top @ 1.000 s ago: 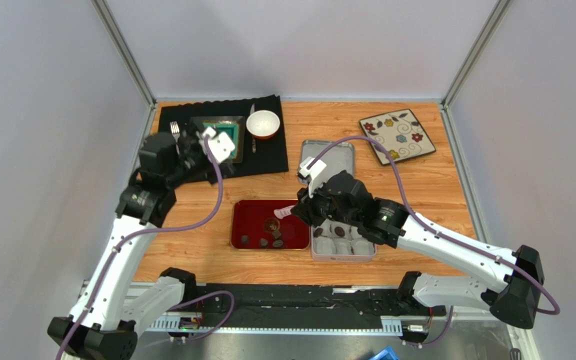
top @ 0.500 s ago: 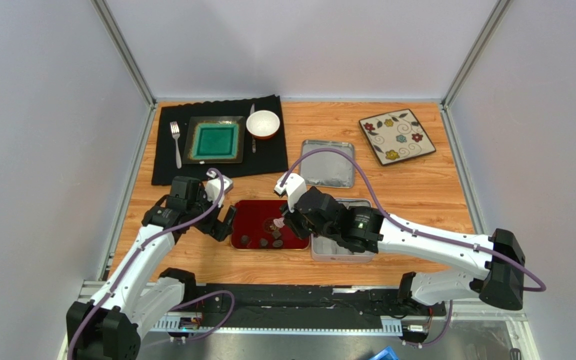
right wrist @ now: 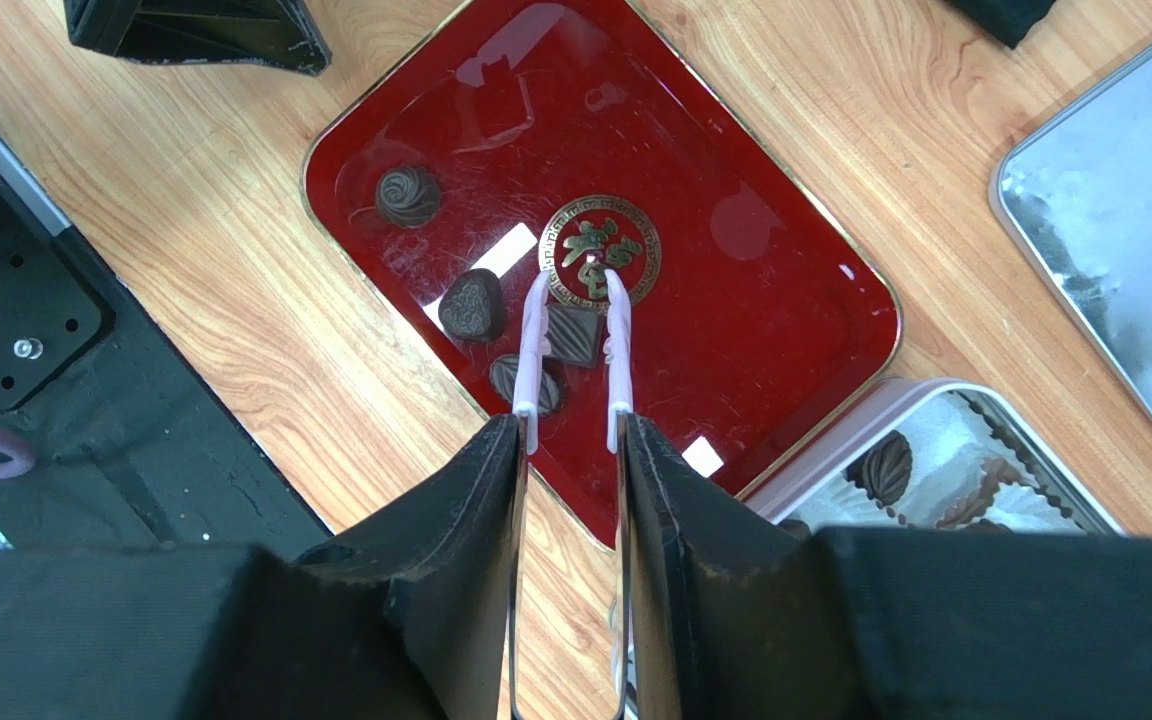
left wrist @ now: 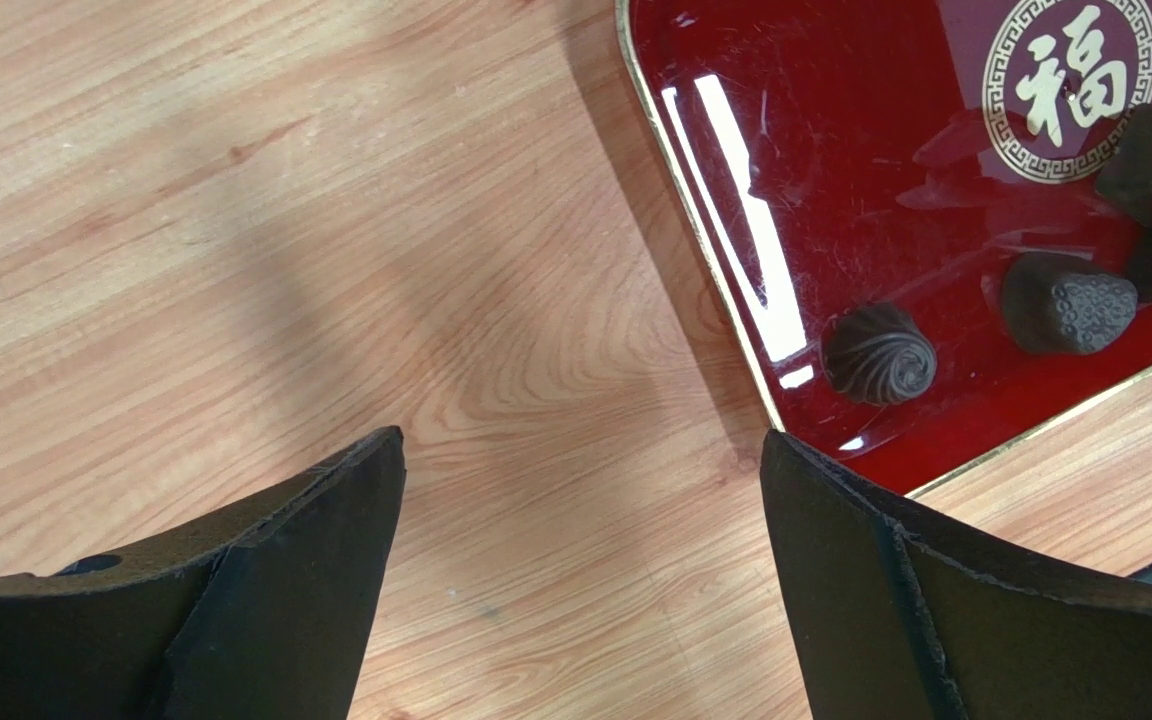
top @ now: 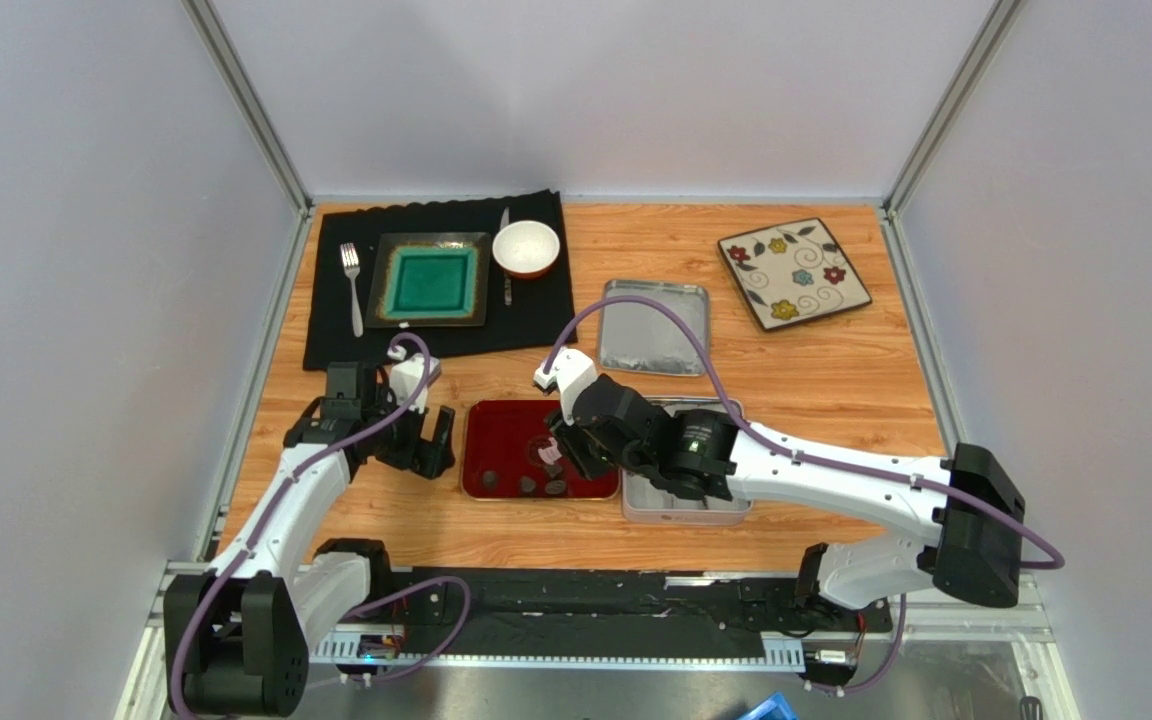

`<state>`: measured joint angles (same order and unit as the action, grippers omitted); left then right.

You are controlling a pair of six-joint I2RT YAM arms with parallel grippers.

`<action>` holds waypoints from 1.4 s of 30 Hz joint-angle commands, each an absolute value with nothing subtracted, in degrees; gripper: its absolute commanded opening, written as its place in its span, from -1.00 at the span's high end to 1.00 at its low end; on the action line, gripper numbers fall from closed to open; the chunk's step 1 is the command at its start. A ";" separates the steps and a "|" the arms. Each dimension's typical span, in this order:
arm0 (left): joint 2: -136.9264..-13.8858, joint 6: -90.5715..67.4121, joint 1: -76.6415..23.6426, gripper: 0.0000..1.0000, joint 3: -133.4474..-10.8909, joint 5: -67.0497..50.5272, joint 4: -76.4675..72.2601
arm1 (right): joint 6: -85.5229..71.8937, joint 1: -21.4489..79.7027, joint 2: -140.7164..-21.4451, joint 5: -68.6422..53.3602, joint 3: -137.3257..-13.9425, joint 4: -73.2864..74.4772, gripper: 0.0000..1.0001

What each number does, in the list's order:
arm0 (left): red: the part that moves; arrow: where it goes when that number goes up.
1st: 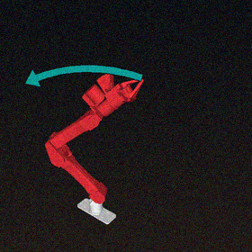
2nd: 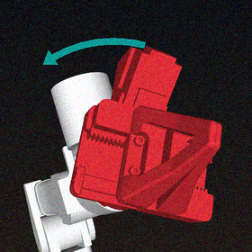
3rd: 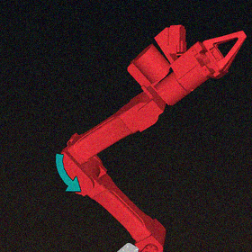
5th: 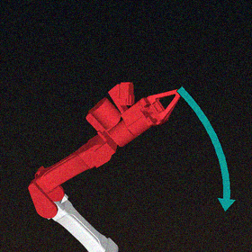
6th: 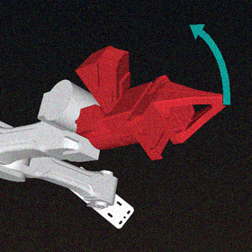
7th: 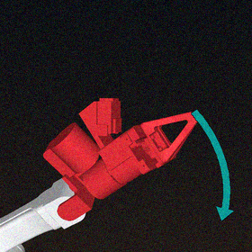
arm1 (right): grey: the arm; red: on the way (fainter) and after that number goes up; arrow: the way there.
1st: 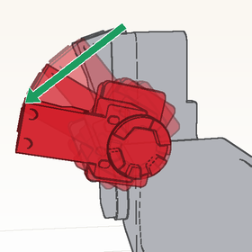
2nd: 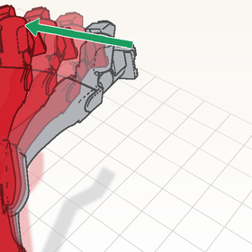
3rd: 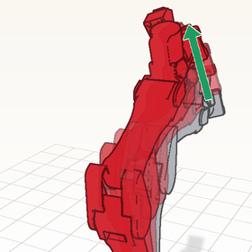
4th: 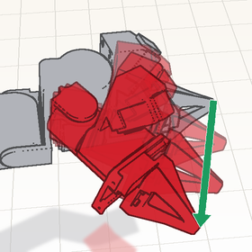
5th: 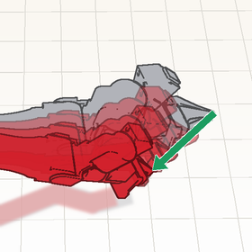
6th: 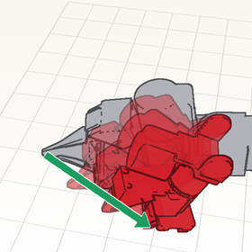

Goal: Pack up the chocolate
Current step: Pick up the fake chocolate from the plate.

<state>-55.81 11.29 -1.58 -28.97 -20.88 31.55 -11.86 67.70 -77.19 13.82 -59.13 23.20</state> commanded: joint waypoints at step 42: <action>-57.66 9.67 -0.35 -0.80 -28.30 -26.19 27.42 | -15.73 66.62 -81.30 13.36 -55.90 15.12 0.24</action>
